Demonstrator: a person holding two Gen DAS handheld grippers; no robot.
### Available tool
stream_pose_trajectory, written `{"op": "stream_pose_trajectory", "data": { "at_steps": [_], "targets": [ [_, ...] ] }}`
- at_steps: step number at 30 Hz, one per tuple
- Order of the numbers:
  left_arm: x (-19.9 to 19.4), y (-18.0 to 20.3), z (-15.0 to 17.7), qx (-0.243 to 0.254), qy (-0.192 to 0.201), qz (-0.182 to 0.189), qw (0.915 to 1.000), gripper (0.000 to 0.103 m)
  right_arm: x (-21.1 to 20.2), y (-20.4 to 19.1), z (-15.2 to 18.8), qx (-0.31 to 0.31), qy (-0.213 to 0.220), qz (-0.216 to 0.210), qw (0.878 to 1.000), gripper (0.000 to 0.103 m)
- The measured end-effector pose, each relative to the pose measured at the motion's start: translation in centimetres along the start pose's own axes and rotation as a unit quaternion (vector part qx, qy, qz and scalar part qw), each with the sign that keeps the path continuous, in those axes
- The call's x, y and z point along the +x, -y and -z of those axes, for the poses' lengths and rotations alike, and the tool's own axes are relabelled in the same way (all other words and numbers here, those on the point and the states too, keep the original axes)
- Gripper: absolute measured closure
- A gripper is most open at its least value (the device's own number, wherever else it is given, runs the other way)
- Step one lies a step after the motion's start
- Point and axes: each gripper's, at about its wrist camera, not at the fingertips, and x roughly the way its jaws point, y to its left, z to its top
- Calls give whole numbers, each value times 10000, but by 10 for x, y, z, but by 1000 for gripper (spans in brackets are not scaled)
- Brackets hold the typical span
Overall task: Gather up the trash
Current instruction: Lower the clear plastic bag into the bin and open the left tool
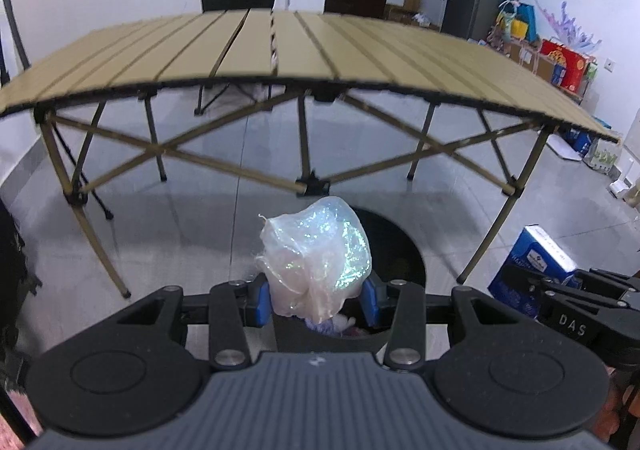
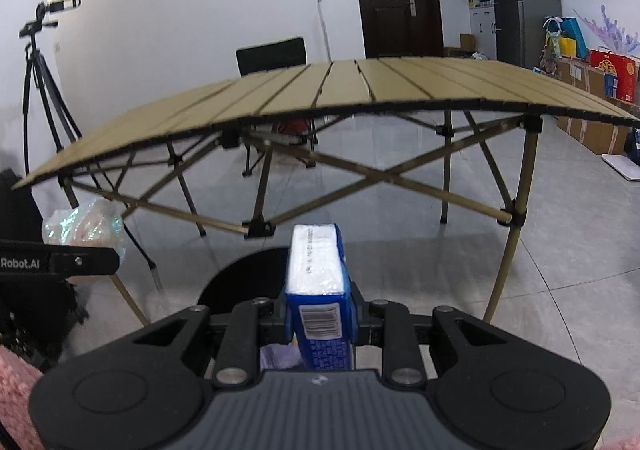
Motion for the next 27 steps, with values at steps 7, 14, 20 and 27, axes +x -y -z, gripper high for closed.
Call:
{"op": "stream_pose_trajectory", "data": {
  "at_steps": [7,14,20,27],
  "targets": [
    [25,-12,8,-146,-474,-88,9987,60,16,0,10,-6,-392,104,9992,80],
    [48,-19,10,-256,-900,-186,9954,60,34,3,15,47,-696,235,9973,80],
    [65,-21,4,-323,-1071,-262,9934,61,50,6,17,109,-865,317,9957,80],
    [87,-16,-2,-400,-1280,-191,9908,61,72,15,17,238,-1025,435,9935,80]
  ]
}}
